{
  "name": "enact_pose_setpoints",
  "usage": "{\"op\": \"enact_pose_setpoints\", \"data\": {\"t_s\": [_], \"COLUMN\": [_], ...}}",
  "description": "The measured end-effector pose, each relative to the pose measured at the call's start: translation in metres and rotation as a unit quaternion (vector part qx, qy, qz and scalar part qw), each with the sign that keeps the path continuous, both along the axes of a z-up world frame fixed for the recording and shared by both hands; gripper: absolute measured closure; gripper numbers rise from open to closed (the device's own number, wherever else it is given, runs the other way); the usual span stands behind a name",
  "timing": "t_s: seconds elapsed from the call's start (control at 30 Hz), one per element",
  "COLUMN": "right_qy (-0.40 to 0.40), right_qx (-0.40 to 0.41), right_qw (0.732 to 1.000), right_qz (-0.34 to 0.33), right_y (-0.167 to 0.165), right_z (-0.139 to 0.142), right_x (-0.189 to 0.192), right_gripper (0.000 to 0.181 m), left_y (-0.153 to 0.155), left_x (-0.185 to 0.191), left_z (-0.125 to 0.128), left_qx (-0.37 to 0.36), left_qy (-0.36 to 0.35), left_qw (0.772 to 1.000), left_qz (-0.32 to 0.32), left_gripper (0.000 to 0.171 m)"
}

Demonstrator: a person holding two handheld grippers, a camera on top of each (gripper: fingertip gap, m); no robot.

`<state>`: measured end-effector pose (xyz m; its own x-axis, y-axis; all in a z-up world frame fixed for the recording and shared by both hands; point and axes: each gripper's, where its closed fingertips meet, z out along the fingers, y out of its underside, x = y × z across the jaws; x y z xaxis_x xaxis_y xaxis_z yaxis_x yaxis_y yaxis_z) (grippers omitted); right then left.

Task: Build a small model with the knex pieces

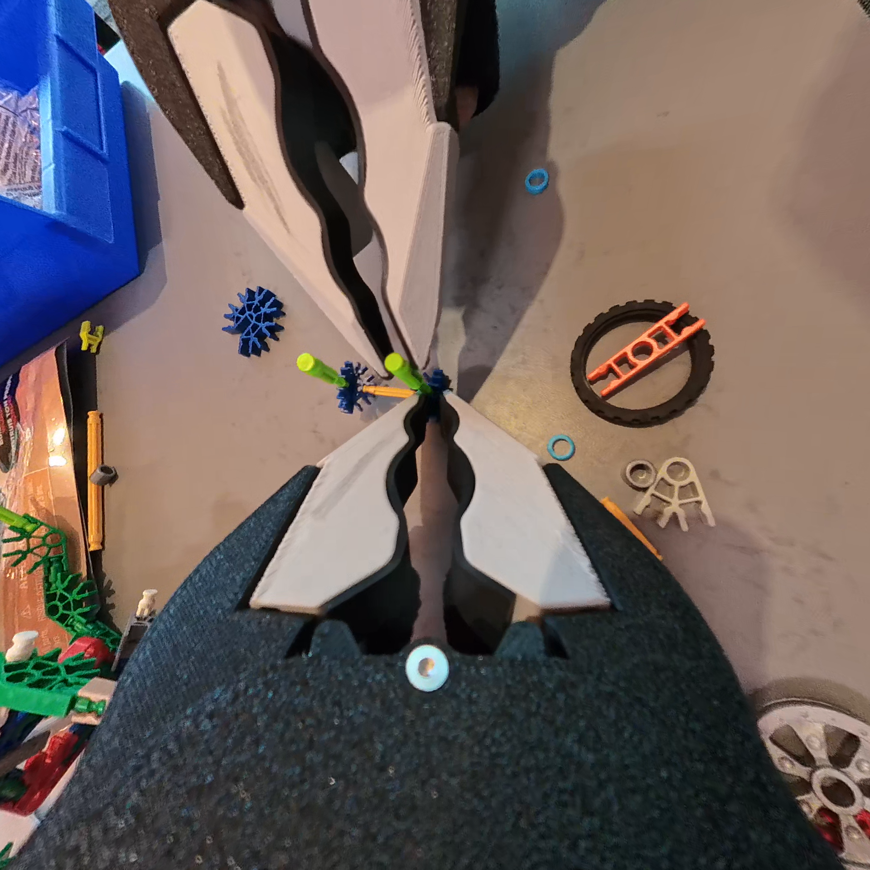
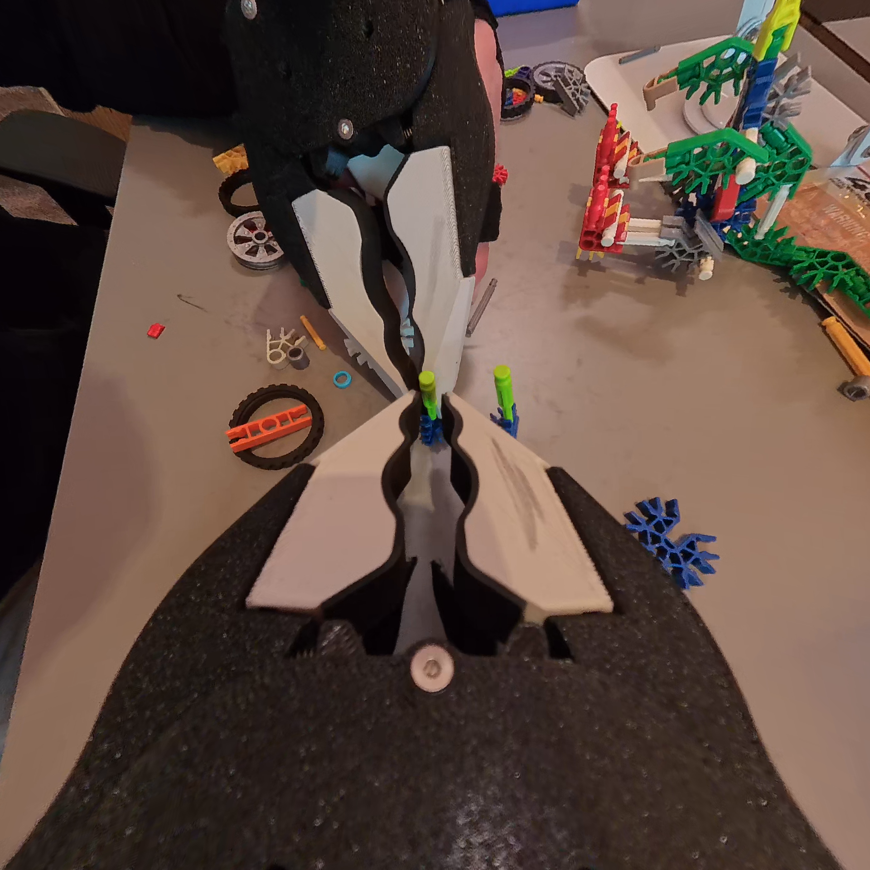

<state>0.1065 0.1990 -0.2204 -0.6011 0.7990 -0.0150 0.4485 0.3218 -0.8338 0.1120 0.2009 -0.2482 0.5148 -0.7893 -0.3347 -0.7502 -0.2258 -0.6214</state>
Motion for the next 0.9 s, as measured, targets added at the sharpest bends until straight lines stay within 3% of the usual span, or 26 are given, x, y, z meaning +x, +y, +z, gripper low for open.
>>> {"op": "enact_pose_setpoints", "data": {"t_s": [0.13,0.9], "right_qy": [-0.017,-0.020], "right_qx": [0.013,0.059], "right_qw": [1.000,0.998], "right_qz": [-0.004,-0.005], "right_y": [0.002,0.004], "right_z": [-0.009,-0.020], "right_x": [0.001,0.000], "right_gripper": [0.167,0.175], "left_y": [0.002,0.007], "left_x": [-0.001,-0.002], "left_z": [0.000,0.000], "left_qx": [0.001,0.018], "left_qy": [0.004,0.016], "left_qw": [1.000,1.000], "left_qz": [0.004,0.010], "left_gripper": [0.170,0.171]}}
